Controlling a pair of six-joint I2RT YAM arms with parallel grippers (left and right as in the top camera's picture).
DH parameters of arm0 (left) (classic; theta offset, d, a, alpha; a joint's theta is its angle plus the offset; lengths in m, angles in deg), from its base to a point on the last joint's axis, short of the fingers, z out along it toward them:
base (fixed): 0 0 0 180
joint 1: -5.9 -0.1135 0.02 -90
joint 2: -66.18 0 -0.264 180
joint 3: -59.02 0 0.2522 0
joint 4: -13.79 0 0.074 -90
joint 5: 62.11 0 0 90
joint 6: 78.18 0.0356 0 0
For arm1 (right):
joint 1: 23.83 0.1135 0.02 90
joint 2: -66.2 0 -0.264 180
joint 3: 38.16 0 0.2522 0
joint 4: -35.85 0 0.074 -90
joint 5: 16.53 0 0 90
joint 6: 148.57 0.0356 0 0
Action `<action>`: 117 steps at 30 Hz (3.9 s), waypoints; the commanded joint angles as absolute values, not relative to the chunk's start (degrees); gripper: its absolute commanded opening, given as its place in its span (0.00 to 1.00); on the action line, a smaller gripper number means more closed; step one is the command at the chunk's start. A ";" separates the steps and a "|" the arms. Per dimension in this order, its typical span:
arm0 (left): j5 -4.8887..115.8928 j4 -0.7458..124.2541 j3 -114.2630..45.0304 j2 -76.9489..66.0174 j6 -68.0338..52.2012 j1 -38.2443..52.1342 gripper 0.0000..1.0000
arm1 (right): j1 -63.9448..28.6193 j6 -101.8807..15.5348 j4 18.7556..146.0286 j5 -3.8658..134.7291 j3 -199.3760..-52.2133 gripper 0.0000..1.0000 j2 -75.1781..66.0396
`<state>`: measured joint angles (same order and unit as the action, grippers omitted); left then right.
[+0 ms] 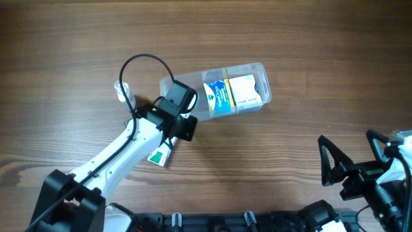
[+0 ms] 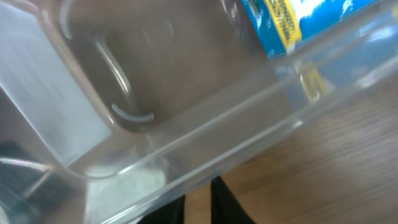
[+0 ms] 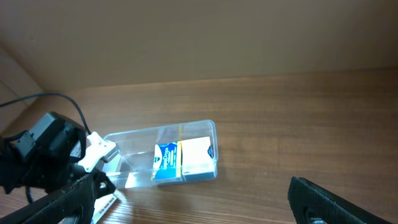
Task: Pack container
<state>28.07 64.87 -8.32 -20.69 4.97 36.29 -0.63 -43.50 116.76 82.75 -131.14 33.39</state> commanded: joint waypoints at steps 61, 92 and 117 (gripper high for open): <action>27.33 64.30 5.21 -16.45 0.84 32.90 0.18 | -0.45 -43.96 116.65 83.56 -131.29 1.00 33.43; 26.17 36.76 -11.05 -27.57 59.65 32.92 0.09 | -0.45 -43.96 116.65 83.56 -131.29 1.00 33.43; 23.00 36.43 -12.56 -18.48 33.67 30.85 0.94 | -0.43 -43.96 116.70 83.58 -131.29 1.00 33.43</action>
<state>23.20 35.56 -11.01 -22.77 45.34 30.52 -0.63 -43.50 116.87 82.75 -131.14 33.39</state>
